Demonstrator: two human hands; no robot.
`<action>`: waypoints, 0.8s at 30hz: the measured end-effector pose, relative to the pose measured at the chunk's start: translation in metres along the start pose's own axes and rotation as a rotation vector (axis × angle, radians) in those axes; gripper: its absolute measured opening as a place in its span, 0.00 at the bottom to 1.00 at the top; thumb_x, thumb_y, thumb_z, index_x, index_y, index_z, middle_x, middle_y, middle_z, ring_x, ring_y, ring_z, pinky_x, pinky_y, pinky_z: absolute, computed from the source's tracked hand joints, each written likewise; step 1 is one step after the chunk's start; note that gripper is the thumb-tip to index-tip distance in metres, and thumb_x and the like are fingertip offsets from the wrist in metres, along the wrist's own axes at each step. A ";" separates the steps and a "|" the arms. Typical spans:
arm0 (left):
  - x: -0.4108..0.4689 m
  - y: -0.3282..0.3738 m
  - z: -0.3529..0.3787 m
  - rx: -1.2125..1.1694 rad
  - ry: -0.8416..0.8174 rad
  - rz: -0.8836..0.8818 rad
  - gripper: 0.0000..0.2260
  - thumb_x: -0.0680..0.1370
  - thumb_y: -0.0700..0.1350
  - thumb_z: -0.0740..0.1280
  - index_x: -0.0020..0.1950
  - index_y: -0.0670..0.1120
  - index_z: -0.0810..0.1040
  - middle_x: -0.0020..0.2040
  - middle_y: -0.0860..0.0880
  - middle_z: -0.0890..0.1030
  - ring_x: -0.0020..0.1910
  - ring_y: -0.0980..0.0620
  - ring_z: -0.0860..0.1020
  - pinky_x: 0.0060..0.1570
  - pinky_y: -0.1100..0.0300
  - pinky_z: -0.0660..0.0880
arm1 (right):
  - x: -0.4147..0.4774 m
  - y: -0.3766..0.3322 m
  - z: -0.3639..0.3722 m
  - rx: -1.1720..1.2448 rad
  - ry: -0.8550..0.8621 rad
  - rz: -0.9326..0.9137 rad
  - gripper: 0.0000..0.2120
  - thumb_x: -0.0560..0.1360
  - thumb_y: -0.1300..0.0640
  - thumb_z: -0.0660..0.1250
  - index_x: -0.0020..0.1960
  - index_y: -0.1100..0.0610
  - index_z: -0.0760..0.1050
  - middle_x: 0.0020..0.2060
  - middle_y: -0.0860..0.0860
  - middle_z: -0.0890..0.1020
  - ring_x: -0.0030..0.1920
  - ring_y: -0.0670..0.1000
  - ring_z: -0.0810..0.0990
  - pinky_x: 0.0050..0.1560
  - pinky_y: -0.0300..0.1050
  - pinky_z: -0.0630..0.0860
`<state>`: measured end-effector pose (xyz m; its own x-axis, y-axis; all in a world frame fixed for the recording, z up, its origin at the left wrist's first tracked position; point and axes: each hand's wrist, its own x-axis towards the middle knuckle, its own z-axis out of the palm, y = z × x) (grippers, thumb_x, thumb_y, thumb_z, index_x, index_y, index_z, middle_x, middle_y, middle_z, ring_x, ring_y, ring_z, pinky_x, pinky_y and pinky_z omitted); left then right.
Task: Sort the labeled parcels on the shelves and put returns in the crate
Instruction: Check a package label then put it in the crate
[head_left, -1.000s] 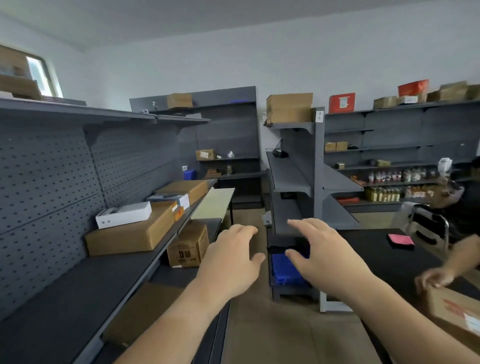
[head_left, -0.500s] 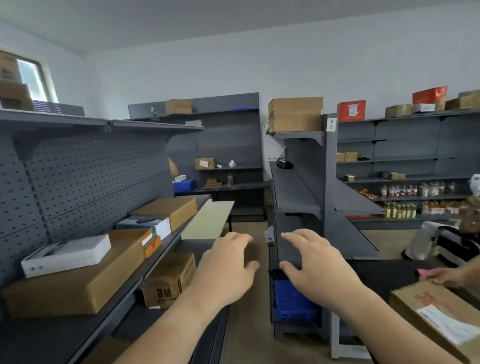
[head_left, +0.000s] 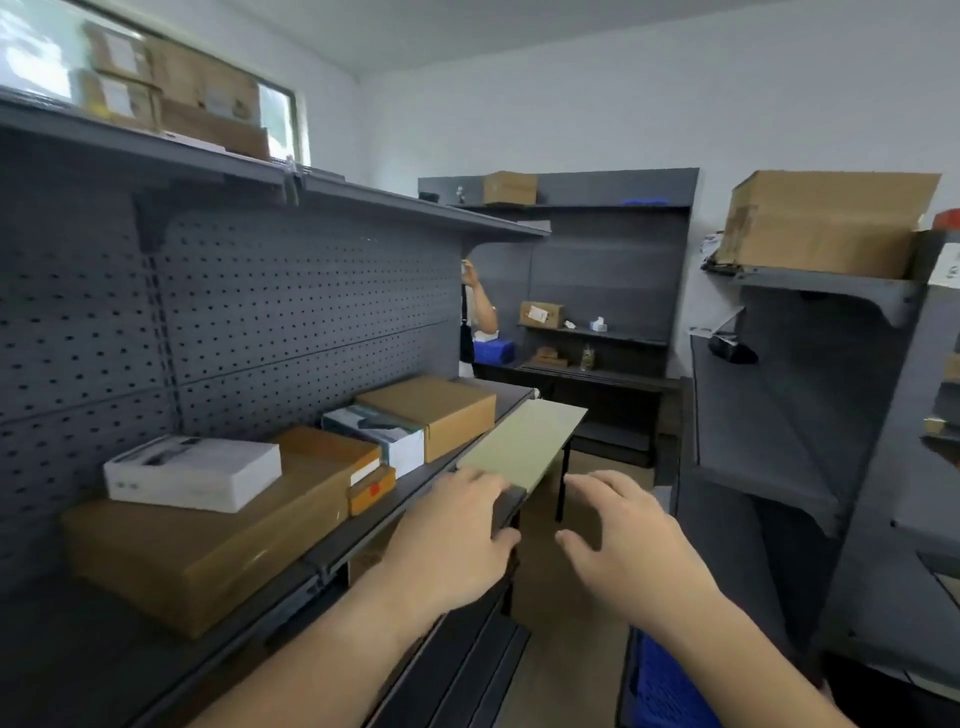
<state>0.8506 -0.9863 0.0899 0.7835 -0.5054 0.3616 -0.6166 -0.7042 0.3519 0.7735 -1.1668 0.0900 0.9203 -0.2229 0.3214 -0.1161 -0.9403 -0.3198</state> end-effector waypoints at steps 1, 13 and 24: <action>0.010 -0.013 0.001 -0.009 0.014 -0.024 0.23 0.81 0.54 0.67 0.75 0.54 0.69 0.72 0.56 0.71 0.70 0.53 0.70 0.69 0.51 0.72 | 0.016 -0.001 0.007 0.012 -0.002 -0.010 0.29 0.80 0.42 0.65 0.79 0.41 0.62 0.76 0.42 0.65 0.75 0.48 0.67 0.73 0.49 0.70; 0.052 -0.146 0.000 -0.028 0.073 -0.338 0.22 0.81 0.54 0.68 0.74 0.57 0.70 0.69 0.58 0.71 0.67 0.53 0.72 0.64 0.55 0.74 | 0.161 -0.065 0.111 0.126 -0.171 -0.253 0.28 0.78 0.47 0.70 0.76 0.43 0.68 0.73 0.43 0.71 0.71 0.48 0.72 0.70 0.46 0.73; 0.005 -0.226 -0.038 0.121 0.395 -0.697 0.19 0.81 0.54 0.67 0.73 0.57 0.72 0.69 0.59 0.72 0.69 0.57 0.69 0.69 0.59 0.70 | 0.248 -0.200 0.201 0.459 -0.413 -0.672 0.30 0.77 0.36 0.67 0.76 0.42 0.67 0.71 0.45 0.74 0.69 0.48 0.74 0.67 0.42 0.71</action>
<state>0.9907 -0.8112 0.0448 0.8858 0.2674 0.3793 0.0341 -0.8527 0.5213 1.1000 -0.9819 0.0544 0.8114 0.5274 0.2517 0.5713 -0.6249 -0.5321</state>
